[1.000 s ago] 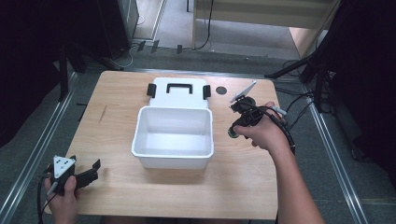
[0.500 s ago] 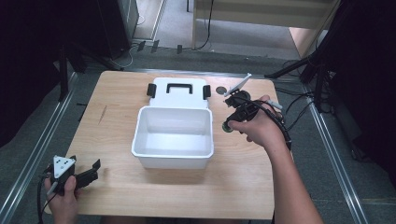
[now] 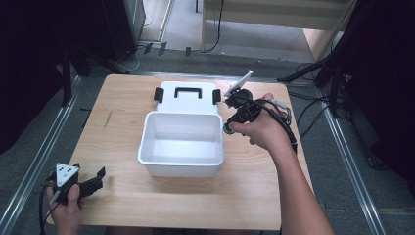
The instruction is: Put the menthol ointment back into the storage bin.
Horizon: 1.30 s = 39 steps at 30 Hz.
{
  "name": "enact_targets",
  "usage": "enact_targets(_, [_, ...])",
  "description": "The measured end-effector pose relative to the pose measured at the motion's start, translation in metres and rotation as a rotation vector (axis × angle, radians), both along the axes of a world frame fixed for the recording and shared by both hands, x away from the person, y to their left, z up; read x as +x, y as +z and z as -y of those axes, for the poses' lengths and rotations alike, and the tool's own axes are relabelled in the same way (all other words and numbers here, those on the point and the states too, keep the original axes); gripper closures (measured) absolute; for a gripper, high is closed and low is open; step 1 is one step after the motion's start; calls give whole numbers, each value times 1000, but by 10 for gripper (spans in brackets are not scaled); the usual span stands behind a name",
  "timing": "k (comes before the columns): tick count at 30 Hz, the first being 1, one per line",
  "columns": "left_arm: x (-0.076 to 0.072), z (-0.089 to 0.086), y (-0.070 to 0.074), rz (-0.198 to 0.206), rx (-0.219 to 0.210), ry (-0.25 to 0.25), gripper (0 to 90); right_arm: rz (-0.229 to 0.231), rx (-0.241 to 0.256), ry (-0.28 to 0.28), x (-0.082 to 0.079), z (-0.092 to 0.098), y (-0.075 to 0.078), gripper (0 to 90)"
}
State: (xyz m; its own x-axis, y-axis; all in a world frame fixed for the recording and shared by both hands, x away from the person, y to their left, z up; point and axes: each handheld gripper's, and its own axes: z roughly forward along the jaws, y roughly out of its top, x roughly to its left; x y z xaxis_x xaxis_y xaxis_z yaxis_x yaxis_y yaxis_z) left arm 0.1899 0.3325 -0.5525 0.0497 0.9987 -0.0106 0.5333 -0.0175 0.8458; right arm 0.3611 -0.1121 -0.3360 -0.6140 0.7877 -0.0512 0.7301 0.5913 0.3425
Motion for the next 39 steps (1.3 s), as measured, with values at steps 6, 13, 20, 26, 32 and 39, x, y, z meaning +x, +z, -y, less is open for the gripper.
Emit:
enact_targets(6, [0, 0, 0, 0, -1, 0, 144, -2, -6, 32, -1, -13, 1, 519])
enact_targets(13, [0, 0, 0, -1, -2, 0, 144, -4, 0, 58, -1, -26, 0, 519])
enact_targets(20, [0, 0, 0, -2, -2, 1, 144, -10, -4, 83, -3, -37, -3, 519])
enact_targets(26, [0, 0, 0, -2, -2, 1, 144, -22, -8, 99, -3, -45, -8, 519])
enact_targets(32, [0, 0, 0, -3, -2, 1, 144, -41, -14, 108, -2, -50, -14, 519])
enact_targets(39, [1, 0, 0, -4, -2, 1, 144, -59, -12, 115, 0, -55, -26, 519])
